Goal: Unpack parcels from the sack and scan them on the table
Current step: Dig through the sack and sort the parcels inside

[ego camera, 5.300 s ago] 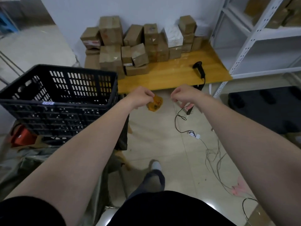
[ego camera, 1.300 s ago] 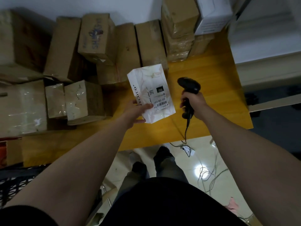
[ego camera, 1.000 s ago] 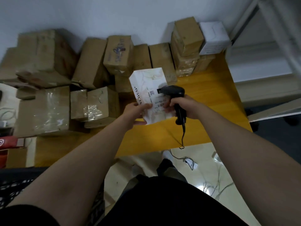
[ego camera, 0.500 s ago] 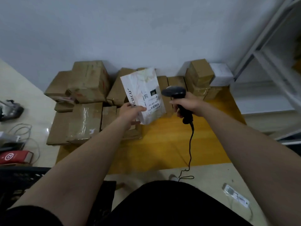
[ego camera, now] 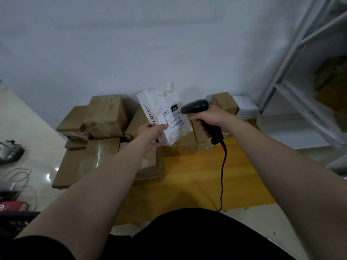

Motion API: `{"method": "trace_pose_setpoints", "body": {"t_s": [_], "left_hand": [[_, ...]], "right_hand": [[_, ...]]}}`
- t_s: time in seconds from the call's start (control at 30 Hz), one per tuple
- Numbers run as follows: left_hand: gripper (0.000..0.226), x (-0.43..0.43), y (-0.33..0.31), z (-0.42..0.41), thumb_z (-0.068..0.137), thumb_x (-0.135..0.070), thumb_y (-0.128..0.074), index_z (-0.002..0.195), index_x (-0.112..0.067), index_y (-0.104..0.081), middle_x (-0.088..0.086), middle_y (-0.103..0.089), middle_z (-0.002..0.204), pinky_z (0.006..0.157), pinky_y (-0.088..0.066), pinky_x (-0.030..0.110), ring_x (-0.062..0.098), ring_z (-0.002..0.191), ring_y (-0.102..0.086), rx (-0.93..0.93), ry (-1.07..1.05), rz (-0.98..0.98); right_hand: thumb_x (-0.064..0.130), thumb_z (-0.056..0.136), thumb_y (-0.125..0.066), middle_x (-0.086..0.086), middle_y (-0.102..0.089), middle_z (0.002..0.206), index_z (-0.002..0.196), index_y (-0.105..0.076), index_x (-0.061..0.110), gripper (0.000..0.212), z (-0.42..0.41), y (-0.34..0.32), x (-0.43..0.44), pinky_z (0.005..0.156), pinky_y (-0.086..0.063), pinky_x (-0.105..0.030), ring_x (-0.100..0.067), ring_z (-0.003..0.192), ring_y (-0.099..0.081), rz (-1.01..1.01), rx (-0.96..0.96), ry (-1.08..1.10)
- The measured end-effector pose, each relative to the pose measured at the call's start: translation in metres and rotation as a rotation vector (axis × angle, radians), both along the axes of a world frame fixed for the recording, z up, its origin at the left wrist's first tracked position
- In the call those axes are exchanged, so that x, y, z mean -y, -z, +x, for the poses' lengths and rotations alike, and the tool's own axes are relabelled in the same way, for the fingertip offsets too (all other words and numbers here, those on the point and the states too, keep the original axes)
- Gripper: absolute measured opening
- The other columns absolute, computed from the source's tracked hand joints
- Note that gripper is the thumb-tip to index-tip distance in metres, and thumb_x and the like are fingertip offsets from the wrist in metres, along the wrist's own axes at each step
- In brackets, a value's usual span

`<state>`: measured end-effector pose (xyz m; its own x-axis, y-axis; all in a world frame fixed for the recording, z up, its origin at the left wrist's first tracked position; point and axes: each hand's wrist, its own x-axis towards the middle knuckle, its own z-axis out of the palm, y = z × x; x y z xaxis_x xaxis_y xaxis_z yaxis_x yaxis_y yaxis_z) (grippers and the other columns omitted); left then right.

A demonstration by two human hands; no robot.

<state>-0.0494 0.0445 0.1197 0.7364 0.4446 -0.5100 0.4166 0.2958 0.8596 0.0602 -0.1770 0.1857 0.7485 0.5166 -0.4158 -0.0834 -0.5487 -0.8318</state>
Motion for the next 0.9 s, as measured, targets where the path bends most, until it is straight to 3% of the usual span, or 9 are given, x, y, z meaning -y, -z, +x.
{"method": "trace_pose_setpoints", "body": {"t_s": [0.17, 0.3, 0.53, 0.9], "left_hand": [[0.045, 0.003, -0.003, 0.002, 0.079, -0.014, -0.089, 0.118, -0.017, -0.067, 0.006, -0.071, 0.121, 0.054, -0.062, 0.037, 0.030, 0.111, -0.068, -0.008, 0.016, 0.017], [0.045, 0.004, -0.003, 0.004, 0.077, -0.018, -0.091, 0.116, -0.018, -0.068, 0.005, -0.071, 0.119, 0.067, -0.063, 0.040, 0.029, 0.112, -0.068, -0.021, 0.019, 0.045], [0.036, 0.004, -0.002, 0.003, 0.075, -0.024, -0.092, 0.098, -0.027, -0.065, -0.001, -0.073, 0.105, 0.058, -0.058, 0.032, 0.022, 0.098, -0.071, -0.006, 0.027, 0.033], [0.034, 0.010, -0.001, 0.006, 0.079, -0.023, -0.090, 0.104, -0.026, -0.068, -0.004, -0.073, 0.108, 0.066, -0.058, 0.031, 0.020, 0.105, -0.069, 0.027, 0.039, 0.072]], "right_hand": [[0.032, 0.087, -0.076, -0.011, -0.062, 0.060, 0.069, -0.066, 0.012, 0.029, -0.003, 0.001, 0.008, 0.051, -0.055, -0.034, -0.024, 0.050, -0.063, -0.014, -0.017, -0.008], [0.032, 0.088, -0.075, -0.014, -0.062, 0.062, 0.068, -0.066, 0.009, 0.032, -0.006, 0.000, 0.013, 0.052, -0.055, -0.034, -0.026, 0.051, -0.062, -0.037, -0.001, -0.012], [0.031, 0.090, -0.072, -0.009, -0.060, 0.061, 0.071, -0.063, 0.011, 0.029, -0.013, -0.002, 0.019, 0.051, -0.053, -0.032, -0.024, 0.050, -0.059, -0.087, -0.031, -0.046], [0.031, 0.089, -0.074, -0.012, -0.061, 0.060, 0.064, -0.064, 0.010, 0.034, -0.009, 0.007, 0.020, 0.053, -0.053, -0.033, -0.025, 0.051, -0.061, -0.084, -0.030, -0.017]]}}
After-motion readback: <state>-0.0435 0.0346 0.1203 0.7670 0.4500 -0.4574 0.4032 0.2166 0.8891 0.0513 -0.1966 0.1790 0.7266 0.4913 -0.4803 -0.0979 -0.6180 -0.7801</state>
